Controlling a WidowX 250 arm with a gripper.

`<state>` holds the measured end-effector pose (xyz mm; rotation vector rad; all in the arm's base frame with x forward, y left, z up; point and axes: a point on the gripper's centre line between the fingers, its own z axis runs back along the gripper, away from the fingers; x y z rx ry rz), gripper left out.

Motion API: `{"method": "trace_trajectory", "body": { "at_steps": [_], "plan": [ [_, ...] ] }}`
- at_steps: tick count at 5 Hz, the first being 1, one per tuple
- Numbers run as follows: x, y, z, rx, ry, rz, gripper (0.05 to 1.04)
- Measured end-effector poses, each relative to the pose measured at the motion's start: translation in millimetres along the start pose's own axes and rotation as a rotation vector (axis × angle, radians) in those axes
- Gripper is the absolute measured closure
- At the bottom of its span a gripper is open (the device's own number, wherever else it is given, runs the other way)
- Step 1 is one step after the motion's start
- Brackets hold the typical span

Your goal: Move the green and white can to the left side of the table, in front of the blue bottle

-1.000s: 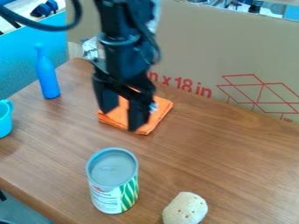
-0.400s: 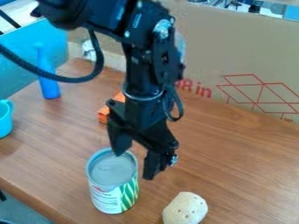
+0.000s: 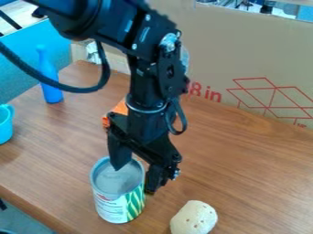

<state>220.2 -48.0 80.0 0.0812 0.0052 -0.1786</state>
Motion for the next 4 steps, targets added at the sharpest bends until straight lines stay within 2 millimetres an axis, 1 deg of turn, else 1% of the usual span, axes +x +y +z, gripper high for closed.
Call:
{"method": "trace_trajectory", "body": {
  "at_steps": [1, 2, 3, 4],
  "plan": [
    [-2.5, -2.1, -8.3, 0.016, 0.041, -0.005, 0.082],
    [-7.6, 2.1, -18.0, 0.064, 0.1, 0.001, 0.082],
    [-7.0, 14.7, -27.3, 0.138, 0.175, 0.025, 0.081],
    [1.9, 46.2, -32.7, 0.18, 0.252, 0.104, 0.081]
  ]
}}
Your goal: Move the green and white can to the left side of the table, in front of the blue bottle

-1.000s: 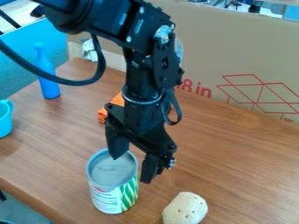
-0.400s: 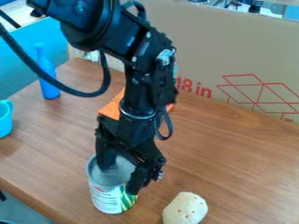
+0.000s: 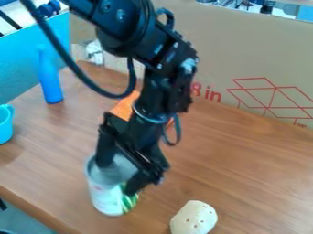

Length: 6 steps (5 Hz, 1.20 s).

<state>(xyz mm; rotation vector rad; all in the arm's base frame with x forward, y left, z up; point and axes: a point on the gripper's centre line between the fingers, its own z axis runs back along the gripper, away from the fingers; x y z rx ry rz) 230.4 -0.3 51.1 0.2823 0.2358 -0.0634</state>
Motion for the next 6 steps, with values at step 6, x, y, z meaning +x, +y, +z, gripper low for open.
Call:
{"method": "trace_trajectory", "body": {
  "at_steps": [6],
  "plan": [
    [0.1, 81.0, -10.2, 0.015, 0.162, 0.096, 0.082]
  ]
}}
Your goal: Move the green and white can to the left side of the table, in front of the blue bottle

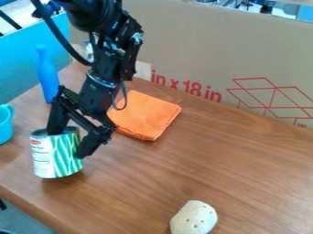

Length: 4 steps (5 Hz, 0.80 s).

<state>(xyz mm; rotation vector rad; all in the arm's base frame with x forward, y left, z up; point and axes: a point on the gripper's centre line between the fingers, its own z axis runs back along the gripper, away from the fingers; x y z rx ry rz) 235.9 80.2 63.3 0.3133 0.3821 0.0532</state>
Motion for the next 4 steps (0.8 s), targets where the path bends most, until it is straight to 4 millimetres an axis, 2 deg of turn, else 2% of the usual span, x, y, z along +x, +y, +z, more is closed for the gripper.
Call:
{"method": "trace_trajectory", "body": {
  "at_steps": [4],
  "plan": [
    [-15.9, -11.8, 34.4, -0.06, -0.203, -0.058, 0.082]
  ]
}}
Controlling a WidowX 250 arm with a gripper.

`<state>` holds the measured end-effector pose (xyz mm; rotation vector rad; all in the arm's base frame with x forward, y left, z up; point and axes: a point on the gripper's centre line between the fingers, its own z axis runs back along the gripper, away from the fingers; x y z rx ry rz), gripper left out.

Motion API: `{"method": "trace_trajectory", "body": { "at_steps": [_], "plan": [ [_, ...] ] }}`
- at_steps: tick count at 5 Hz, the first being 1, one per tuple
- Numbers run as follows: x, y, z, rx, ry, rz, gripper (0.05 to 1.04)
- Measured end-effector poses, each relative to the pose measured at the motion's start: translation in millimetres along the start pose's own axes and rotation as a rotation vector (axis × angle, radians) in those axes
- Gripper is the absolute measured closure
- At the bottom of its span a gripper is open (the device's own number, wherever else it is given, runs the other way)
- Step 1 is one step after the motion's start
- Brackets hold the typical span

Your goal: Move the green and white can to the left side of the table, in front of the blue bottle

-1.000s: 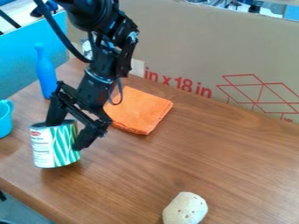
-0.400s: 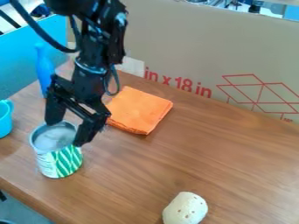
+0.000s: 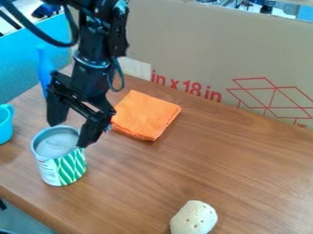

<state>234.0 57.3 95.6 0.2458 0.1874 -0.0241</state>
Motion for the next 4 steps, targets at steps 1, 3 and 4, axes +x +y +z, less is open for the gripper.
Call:
{"method": "trace_trajectory", "body": {
  "at_steps": [1, 3, 4],
  "plan": [
    [4.1, -24.5, 10.2, -0.061, -0.052, -0.034, 0.082],
    [13.6, -85.5, 24.4, -0.18, -0.15, -0.171, 0.082],
    [14.1, -99.4, 28.4, -0.174, -0.169, -0.229, 0.082]
  ]
}}
